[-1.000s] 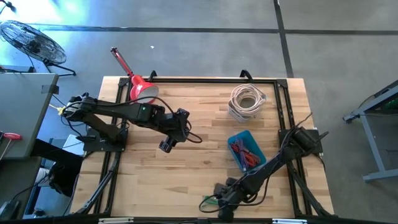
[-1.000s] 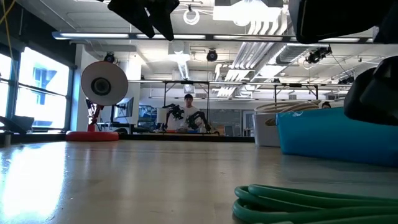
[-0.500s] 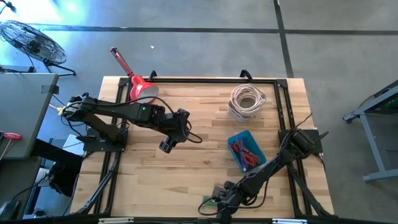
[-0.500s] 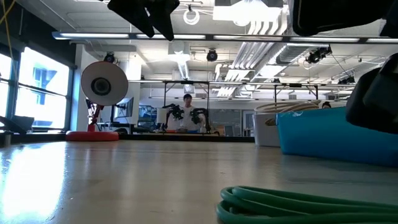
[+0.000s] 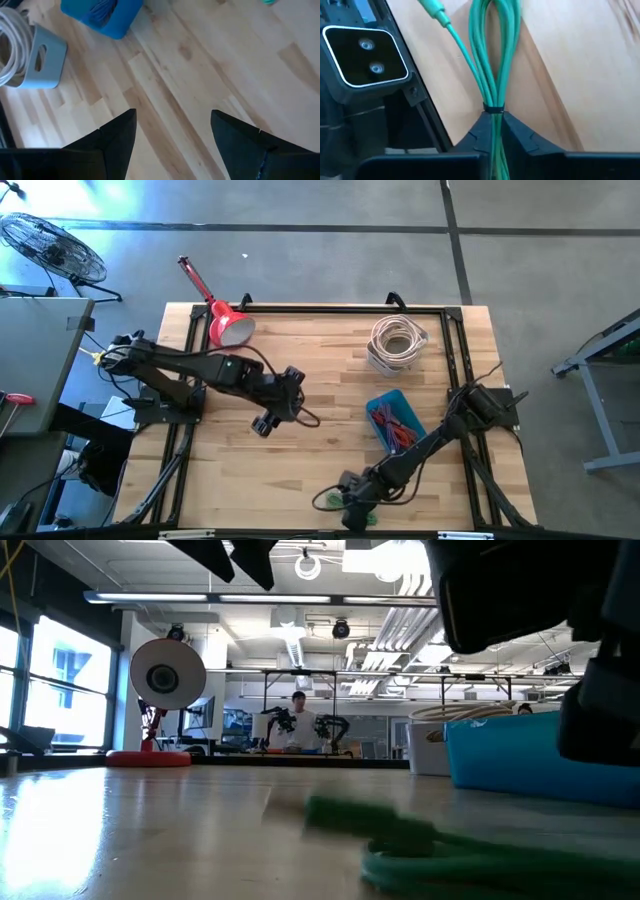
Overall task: Pick & Place USB Port
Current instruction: Put the green charger cable into the blue bin
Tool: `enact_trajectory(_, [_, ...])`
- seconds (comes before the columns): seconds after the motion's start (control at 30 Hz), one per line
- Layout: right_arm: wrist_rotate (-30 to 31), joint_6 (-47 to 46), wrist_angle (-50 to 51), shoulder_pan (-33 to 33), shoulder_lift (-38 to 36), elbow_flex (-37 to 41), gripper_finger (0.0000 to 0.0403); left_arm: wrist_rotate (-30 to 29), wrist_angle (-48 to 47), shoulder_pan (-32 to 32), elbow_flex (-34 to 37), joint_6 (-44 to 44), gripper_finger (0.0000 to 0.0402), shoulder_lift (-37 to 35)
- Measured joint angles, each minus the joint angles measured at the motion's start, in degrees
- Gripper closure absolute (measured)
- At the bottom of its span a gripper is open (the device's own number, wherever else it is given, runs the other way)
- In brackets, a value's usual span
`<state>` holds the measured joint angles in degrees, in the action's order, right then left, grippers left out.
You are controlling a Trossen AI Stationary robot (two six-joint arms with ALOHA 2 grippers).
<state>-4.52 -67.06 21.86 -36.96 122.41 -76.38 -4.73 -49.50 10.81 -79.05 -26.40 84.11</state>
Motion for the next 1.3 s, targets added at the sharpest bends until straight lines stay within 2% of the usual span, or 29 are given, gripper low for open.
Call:
enact_trajectory(0.33, [-1.7,-6.0,-0.3,0.9,0.0,0.4,0.0397,0.0,-1.0,4.1,0.0,1.3,0.0153,0.0])
enact_trajectory(0.57, [3.2,-2.4,4.9,0.4,-0.9,-3.4,0.04,-0.1,-1.4,5.8,-0.4,1.4,0.0153,0.0])
enact_trajectory(0.67, [7.9,-1.1,13.8,0.3,-2.5,-6.2,0.0401,-0.2,-0.9,5.9,-1.0,1.2,0.0153,-0.7])
enact_trajectory(0.93, [18.5,-2.4,48.8,0.7,-3.9,-18.9,0.0402,-0.8,-1.1,5.8,-1.5,-0.3,0.0153,-3.7])
enact_trajectory(1.2, [33.3,-0.1,62.2,3.2,-6.1,-28.1,0.0403,-1.9,-2.0,5.8,-1.5,-2.4,0.0153,-5.7])
enact_trajectory(1.3, [39.0,-4.5,68.3,4.2,-6.9,-29.4,0.0403,-4.0,-2.4,5.8,-1.6,-3.5,0.0153,-5.7])
